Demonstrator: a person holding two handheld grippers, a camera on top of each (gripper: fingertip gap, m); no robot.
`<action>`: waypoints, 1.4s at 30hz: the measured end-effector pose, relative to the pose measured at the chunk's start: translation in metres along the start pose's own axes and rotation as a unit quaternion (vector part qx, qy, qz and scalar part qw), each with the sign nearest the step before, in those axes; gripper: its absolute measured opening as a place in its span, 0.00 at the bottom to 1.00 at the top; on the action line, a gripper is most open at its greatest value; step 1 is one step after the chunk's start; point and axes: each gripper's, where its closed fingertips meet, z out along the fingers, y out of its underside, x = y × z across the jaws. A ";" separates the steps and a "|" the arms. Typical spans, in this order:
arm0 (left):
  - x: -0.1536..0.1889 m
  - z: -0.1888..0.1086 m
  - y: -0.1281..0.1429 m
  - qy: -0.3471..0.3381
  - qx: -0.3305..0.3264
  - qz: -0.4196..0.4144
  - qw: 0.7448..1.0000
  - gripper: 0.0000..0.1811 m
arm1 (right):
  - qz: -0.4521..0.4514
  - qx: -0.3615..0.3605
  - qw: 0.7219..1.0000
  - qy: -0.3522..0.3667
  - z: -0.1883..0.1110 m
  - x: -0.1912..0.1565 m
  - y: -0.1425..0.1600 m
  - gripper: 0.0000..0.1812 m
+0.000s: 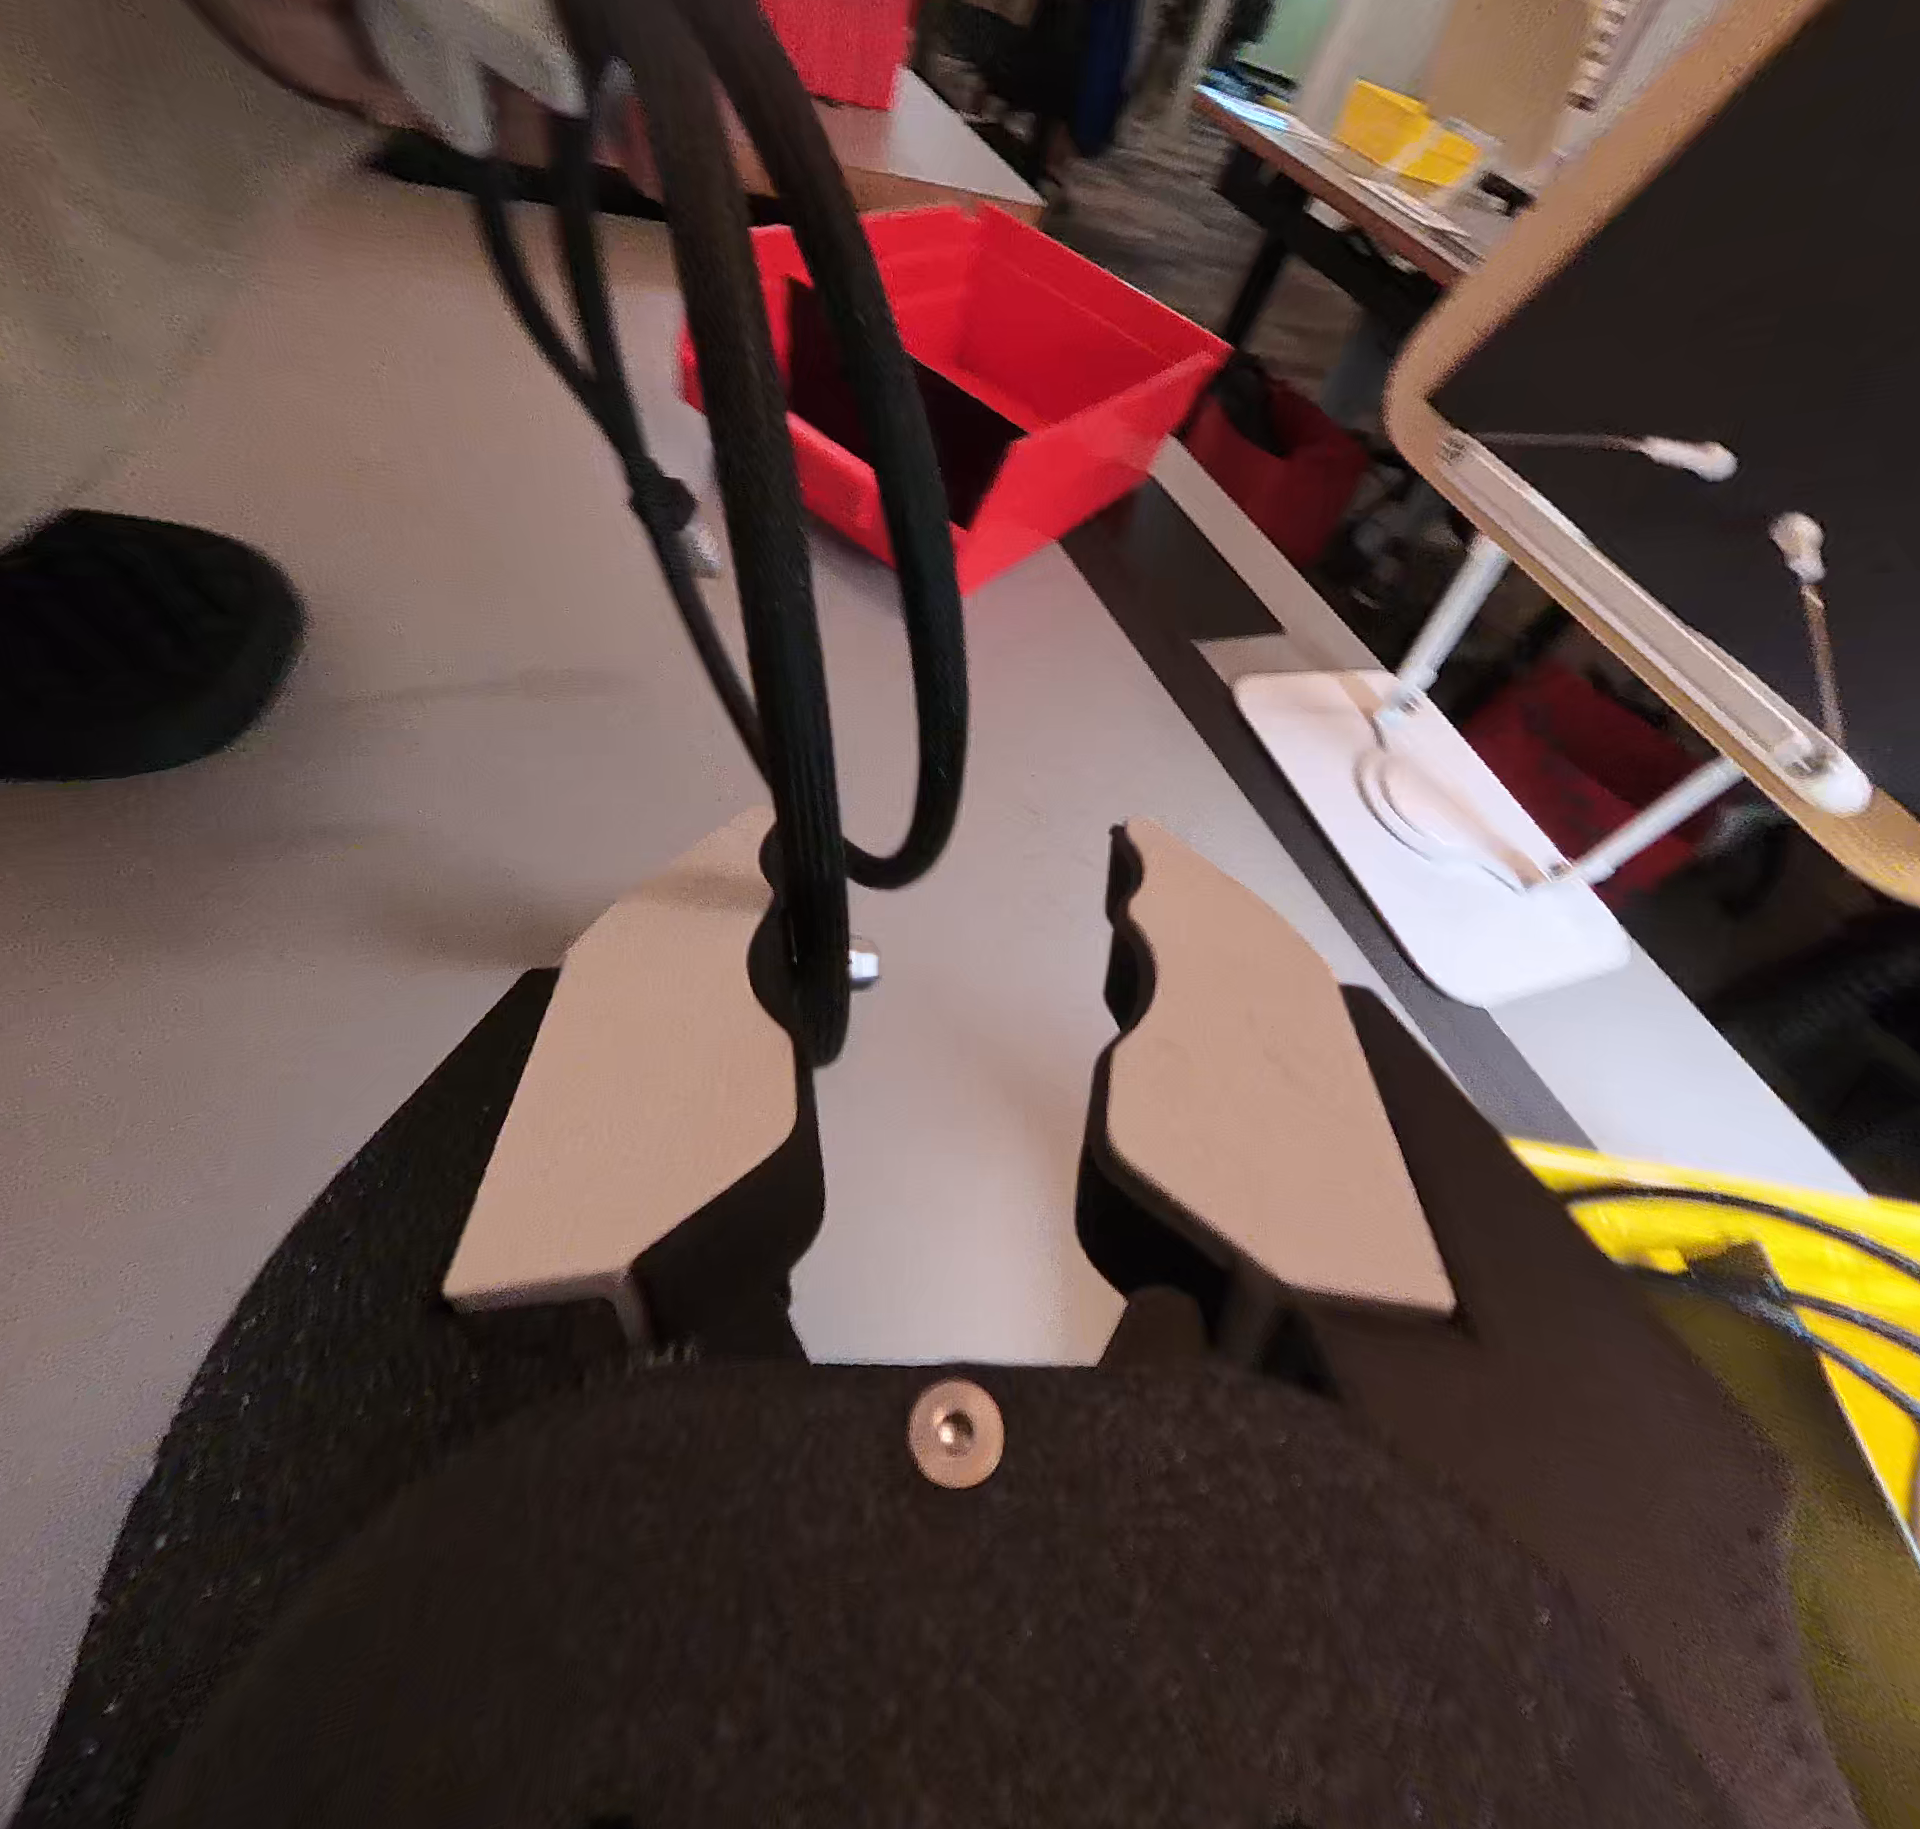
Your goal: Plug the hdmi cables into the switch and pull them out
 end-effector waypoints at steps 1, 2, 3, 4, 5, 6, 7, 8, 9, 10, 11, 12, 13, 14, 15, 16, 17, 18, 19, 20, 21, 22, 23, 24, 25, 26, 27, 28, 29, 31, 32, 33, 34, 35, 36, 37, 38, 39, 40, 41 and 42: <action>0.002 -0.001 -0.001 0.007 0.003 0.004 1.000 0.04 | -0.010 0.005 1.000 -0.021 0.001 -0.006 -0.006 0.30; 0.004 -0.002 -0.002 0.010 0.007 0.005 1.000 0.04 | -0.022 0.008 0.999 -0.037 0.001 -0.011 -0.012 0.28; 0.003 -0.004 -0.003 0.010 0.011 0.005 1.000 0.04 | -0.035 0.011 0.998 -0.054 -0.001 -0.015 -0.018 0.24; 0.004 -0.005 -0.003 0.014 0.015 0.005 1.000 0.04 | -0.048 0.013 0.996 -0.070 -0.002 -0.018 -0.024 0.19; 0.003 -0.005 -0.003 0.018 0.019 0.003 1.000 0.04 | -0.060 0.009 0.995 -0.084 -0.004 -0.020 -0.030 0.13; 0.002 -0.006 -0.002 0.022 0.022 -0.002 1.000 0.04 | -0.077 -0.008 0.993 -0.090 -0.005 -0.020 -0.031 0.05; 0.001 -0.007 -0.001 0.024 0.025 -0.011 0.999 0.04 | -0.093 -0.029 0.991 -0.095 -0.007 -0.019 -0.033 0.05; -0.002 -0.009 0.001 0.023 0.027 -0.020 0.999 0.04 | -0.100 -0.045 0.988 -0.104 -0.009 -0.019 -0.035 0.05; -0.005 -0.010 0.004 0.020 0.024 -0.031 0.999 0.05 | -0.103 -0.058 0.986 -0.114 -0.012 -0.018 -0.038 0.04; -0.010 -0.011 0.007 0.012 0.022 -0.041 0.999 0.08 | -0.104 -0.069 0.985 -0.119 -0.015 -0.015 -0.043 0.04; -0.015 -0.013 0.008 0.001 0.024 -0.049 0.999 0.11 | -0.107 -0.082 0.984 -0.118 -0.017 -0.009 -0.047 0.04; -0.019 -0.015 0.007 -0.006 0.033 -0.057 0.998 0.13 | -0.112 -0.097 0.983 -0.112 -0.020 -0.001 -0.051 0.03; -0.022 -0.019 0.004 -0.008 0.045 -0.067 0.997 0.14 | -0.116 -0.107 0.982 -0.108 -0.024 0.007 -0.057 0.03; -0.025 -0.022 0.001 -0.012 0.057 -0.075 0.995 0.15 | -0.116 -0.114 0.981 -0.104 -0.028 0.015 -0.064 0.03; -0.027 -0.026 0.000 -0.018 0.064 -0.080 0.995 0.17 | -0.119 -0.126 0.980 -0.097 -0.033 0.025 -0.071 0.03; -0.030 -0.029 -0.001 -0.026 0.068 -0.081 0.994 0.18 | -0.126 -0.141 0.978 -0.085 -0.039 0.036 -0.077 0.03; -0.032 -0.032 -0.001 -0.033 0.069 -0.078 0.994 0.18 | -0.134 -0.155 0.976 -0.068 -0.044 0.049 -0.083 0.03; -0.033 -0.034 -0.001 -0.040 0.071 -0.076 0.994 0.18 | -0.140 -0.169 0.974 -0.051 -0.051 0.063 -0.088 0.03; -0.035 -0.036 -0.002 -0.045 0.072 -0.075 0.994 0.18 | -0.140 -0.179 0.973 -0.034 -0.057 0.078 -0.093 0.03; -0.036 -0.037 -0.002 -0.049 0.074 -0.073 0.993 0.18 | -0.140 -0.186 0.973 -0.016 -0.064 0.092 -0.099 0.03; -0.036 -0.038 -0.002 -0.051 0.074 -0.073 0.993 0.18 | -0.140 -0.191 0.971 0.005 -0.071 0.108 -0.104 0.03; -0.037 -0.037 -0.002 -0.053 0.074 -0.073 0.993 0.18 | -0.141 -0.196 0.970 0.029 -0.079 0.124 -0.110 0.03; -0.037 -0.037 -0.001 -0.055 0.072 -0.073 0.993 0.17 | -0.139 -0.198 0.969 0.052 -0.087 0.140 -0.116 0.03; -0.038 -0.036 0.000 -0.056 0.071 -0.072 0.993 0.17 | -0.135 -0.199 0.968 0.076 -0.096 0.156 -0.121 0.03; -0.038 -0.036 0.000 -0.057 0.069 -0.072 0.993 0.17 | -0.131 -0.198 0.966 0.106 -0.105 0.174 -0.125 0.03; -0.039 -0.035 0.001 -0.057 0.069 -0.072 0.993 0.17 | -0.131 -0.198 0.961 0.140 -0.115 0.194 -0.129 0.03; -0.039 -0.034 0.001 -0.057 0.069 -0.073 0.993 0.17 | -0.131 -0.200 0.954 0.179 -0.125 0.215 -0.130 0.03; -0.039 -0.033 0.001 -0.056 0.069 -0.074 0.993 0.17 | -0.131 -0.205 0.945 0.220 -0.135 0.235 -0.128 0.03; -0.039 -0.032 0.002 -0.055 0.068 -0.075 0.993 0.16 | -0.132 -0.211 0.933 0.259 -0.144 0.255 -0.125 0.03; -0.039 -0.030 0.004 -0.054 0.064 -0.075 0.994 0.16 | -0.137 -0.226 0.910 0.319 -0.156 0.287 -0.111 0.03; -0.039 -0.028 0.005 -0.054 0.061 -0.075 0.994 0.16 | -0.142 -0.235 0.898 0.344 -0.161 0.301 -0.102 0.03; -0.039 -0.027 0.005 -0.054 0.060 -0.075 0.994 0.16 | -0.149 -0.243 0.886 0.366 -0.164 0.313 -0.092 0.03; -0.039 -0.026 0.006 -0.053 0.058 -0.076 0.994 0.16 | -0.155 -0.249 0.877 0.381 -0.165 0.323 -0.082 0.03; -0.039 -0.025 0.007 -0.052 0.056 -0.076 0.994 0.16 | -0.160 -0.254 0.868 0.395 -0.165 0.332 -0.072 0.03; -0.040 -0.023 0.009 -0.052 0.054 -0.077 0.994 0.16 | -0.164 -0.260 0.860 0.407 -0.164 0.339 -0.061 0.03; -0.040 -0.022 0.010 -0.052 0.052 -0.078 0.994 0.16 | -0.167 -0.264 0.853 0.419 -0.162 0.346 -0.050 0.03; -0.041 -0.022 0.012 -0.052 0.050 -0.079 0.994 0.16 | -0.164 -0.266 0.849 0.426 -0.160 0.351 -0.037 0.03; -0.042 -0.021 0.013 -0.052 0.047 -0.081 0.994 0.16 | -0.158 -0.266 0.850 0.426 -0.155 0.353 -0.023 0.03; -0.043 -0.020 0.015 -0.051 0.045 -0.082 0.994 0.16 | -0.147 -0.269 0.854 0.421 -0.149 0.353 -0.007 0.03; -0.043 -0.020 0.017 -0.051 0.043 -0.083 0.994 0.16 | -0.132 -0.274 0.861 0.408 -0.141 0.351 0.011 0.03; -0.044 -0.020 0.018 -0.051 0.042 -0.084 0.994 0.16 | -0.121 -0.273 0.868 0.397 -0.134 0.348 0.026 0.03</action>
